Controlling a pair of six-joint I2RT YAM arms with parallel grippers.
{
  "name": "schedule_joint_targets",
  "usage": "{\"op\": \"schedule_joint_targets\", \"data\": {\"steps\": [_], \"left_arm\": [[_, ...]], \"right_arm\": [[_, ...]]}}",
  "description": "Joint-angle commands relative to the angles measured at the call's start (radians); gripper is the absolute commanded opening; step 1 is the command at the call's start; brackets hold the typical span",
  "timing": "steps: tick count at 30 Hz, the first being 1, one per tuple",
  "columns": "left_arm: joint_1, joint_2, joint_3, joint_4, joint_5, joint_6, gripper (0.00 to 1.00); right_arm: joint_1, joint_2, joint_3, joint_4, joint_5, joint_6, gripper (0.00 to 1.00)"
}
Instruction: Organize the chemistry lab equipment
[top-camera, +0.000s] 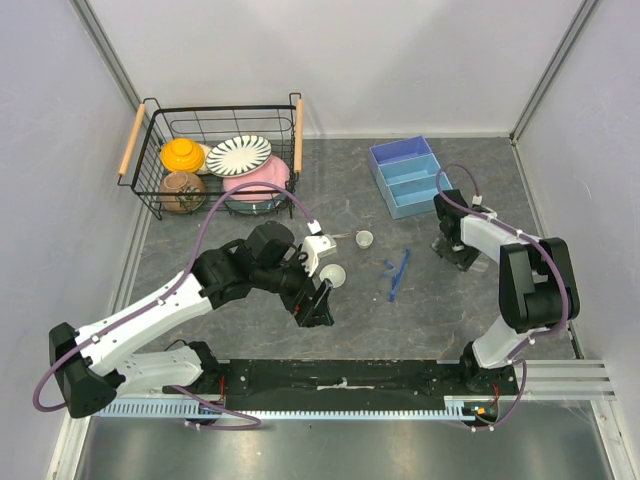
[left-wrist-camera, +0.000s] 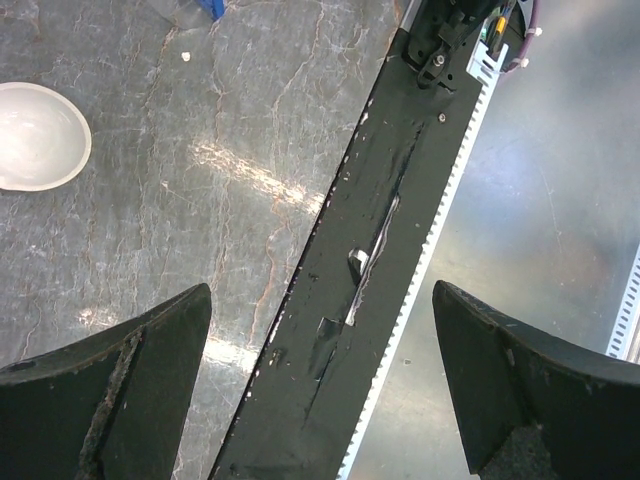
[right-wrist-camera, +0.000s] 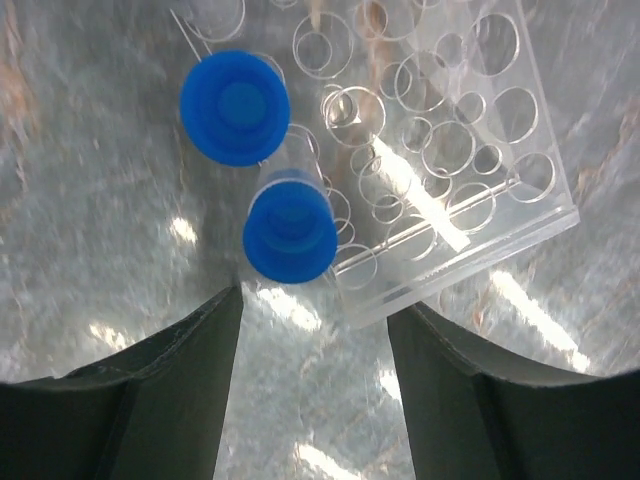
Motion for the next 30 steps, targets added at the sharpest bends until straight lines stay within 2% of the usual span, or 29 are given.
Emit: {"op": "schedule_joint_targets", "data": {"steps": [1,9,16,22,30], "left_arm": [[0.009,-0.027,0.024,-0.004,0.008,0.022,0.97],[0.021,-0.043,-0.011,0.017,0.048,0.013,0.97],[0.021,-0.049,-0.050,0.064,0.073,-0.020,0.97],[0.023,-0.041,-0.087,0.095,0.074,-0.033,0.96],[0.023,-0.035,-0.038,0.079,0.065,-0.055,0.99]], "right_arm": [[-0.080,0.104,0.021,0.024,0.020,-0.108,0.68],[-0.206,0.232,0.146,0.061,-0.012,-0.241,0.69],[-0.224,0.393,0.313,0.060,0.026,-0.359,0.70],[-0.240,0.473,0.433,0.008,0.034,-0.385,0.70],[-0.180,0.326,0.345,-0.025,0.026,-0.390,0.70]]}}
